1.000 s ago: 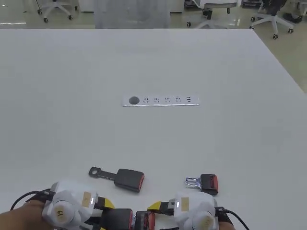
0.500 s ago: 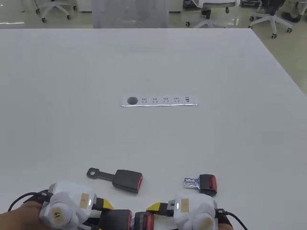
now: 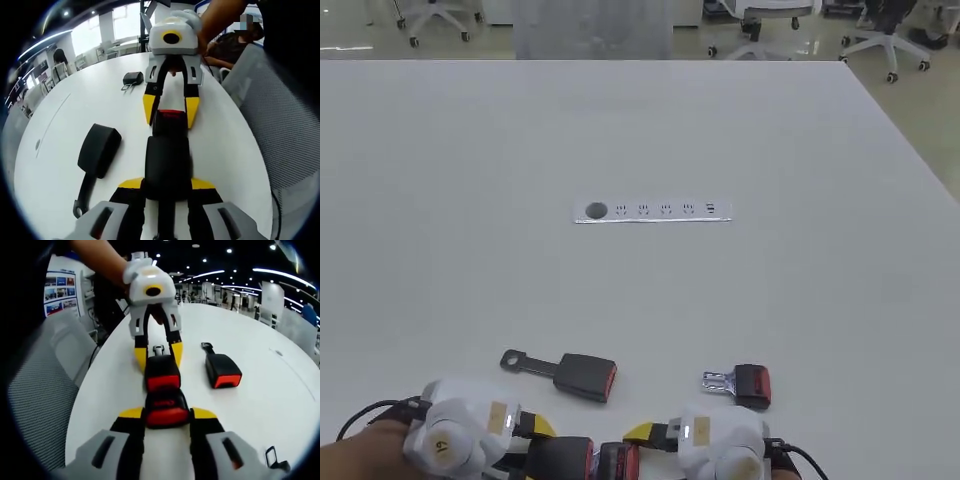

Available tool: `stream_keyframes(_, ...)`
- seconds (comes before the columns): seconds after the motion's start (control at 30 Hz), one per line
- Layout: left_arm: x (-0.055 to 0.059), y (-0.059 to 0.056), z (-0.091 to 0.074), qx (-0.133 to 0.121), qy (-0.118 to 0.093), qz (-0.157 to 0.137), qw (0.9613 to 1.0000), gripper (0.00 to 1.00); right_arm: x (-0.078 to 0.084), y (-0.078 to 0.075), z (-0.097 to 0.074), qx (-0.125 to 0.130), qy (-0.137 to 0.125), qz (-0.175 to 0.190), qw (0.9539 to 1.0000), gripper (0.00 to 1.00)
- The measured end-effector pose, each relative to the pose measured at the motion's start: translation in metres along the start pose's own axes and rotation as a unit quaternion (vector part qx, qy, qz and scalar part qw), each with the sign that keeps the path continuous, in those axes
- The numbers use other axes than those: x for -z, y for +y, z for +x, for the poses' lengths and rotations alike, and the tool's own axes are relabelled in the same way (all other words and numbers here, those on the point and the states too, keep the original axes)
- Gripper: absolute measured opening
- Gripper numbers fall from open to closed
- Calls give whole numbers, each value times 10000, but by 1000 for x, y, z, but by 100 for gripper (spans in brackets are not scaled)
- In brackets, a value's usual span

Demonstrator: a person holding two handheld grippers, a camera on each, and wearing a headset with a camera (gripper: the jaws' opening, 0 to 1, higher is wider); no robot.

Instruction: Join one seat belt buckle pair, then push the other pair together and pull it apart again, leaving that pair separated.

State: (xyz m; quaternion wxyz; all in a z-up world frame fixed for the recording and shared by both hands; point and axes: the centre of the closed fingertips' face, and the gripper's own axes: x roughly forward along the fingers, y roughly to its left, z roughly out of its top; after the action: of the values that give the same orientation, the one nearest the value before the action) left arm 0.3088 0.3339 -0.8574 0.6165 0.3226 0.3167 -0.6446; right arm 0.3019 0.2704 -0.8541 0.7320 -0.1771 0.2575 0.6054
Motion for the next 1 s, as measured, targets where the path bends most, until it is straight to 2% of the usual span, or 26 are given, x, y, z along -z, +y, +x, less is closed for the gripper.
stream_keyframes(0.07, 0, 0, 1, -22, 170, -143, 9998, 34, 1, 0, 0, 43, 162, 71, 9998, 37)
stream_keyframes(0.1, 0, 0, 1, -43, 227, -201, 9995, 34, 3, -3, -1, 122, 331, -94, 9993, 38)
stream_keyframes(0.13, -2, -2, 1, -10, 245, -300, 9992, 37, -3, -2, -2, 228, 263, -107, 9993, 41)
stream_keyframes(0.17, -5, -8, 1, 112, 182, -441, 9988, 43, -11, -5, -2, 390, 62, 47, 9992, 49)
stream_keyframes(0.2, -9, -10, 2, 108, 67, -648, 9978, 52, -19, -6, -4, 446, -147, 189, 9987, 57)
stream_keyframes(0.23, -12, -9, -1, 31, 2, -637, 9980, 63, -31, -10, -9, 580, -420, 419, 9966, 64)
stream_keyframes(0.27, -14, -4, -4, -181, -67, -619, 9979, 66, -37, -15, -17, 721, -568, 437, 9948, 69)
stream_keyframes(0.3, -10, 4, -9, -493, 3, -673, 9965, 66, -38, -18, -22, 821, -602, 434, 9939, 71)
stream_keyframes(0.33, -6, 5, -13, -565, 69, -749, 9956, 66, -37, -20, -28, 877, -593, 447, 9934, 71)
stream_keyframes(0.4, -13, 7, -21, -632, -206, -833, 9943, 73, -32, -25, -42, 965, -576, 539, 9922, 73)
stream_keyframes(0.43, -14, 9, -25, -685, -270, -864, 9935, 77, -29, -28, -47, 1003, -571, 539, 9918, 72)
stream_keyframes(0.6, -19, 33, -43, -1019, -264, -697, 9920, 79, -6, -54, -84, 1260, -469, 665, 9887, 71)
stream_keyframes(0.67, -24, 47, -48, -1122, -320, -621, 9912, 79, 10, -67, -97, 1387, -224, 649, 9880, 71)
stream_keyframes(0.73, -26, 62, -51, -1252, -257, -375, 9911, 77, 16, -78, -109, 1424, -170, 626, 9877, 71)
stream_keyframes(0.83, -31, 75, -51, -1183, -291, -336, 9920, 72, 27, -90, -122, 1426, -30, 717, 9872, 70)
stream_keyframes(0.93, -32, 88, -45, -1115, -273, -227, 9931, 72, 39, -103, -131, 1389, 128, 763, 9873, 68)
stream_keyframes(1.0, -33, 97, -40, -1113, -244, -152, 9934, 72, 43, -108, -133, 1370, 143, 828, 9870, 68)
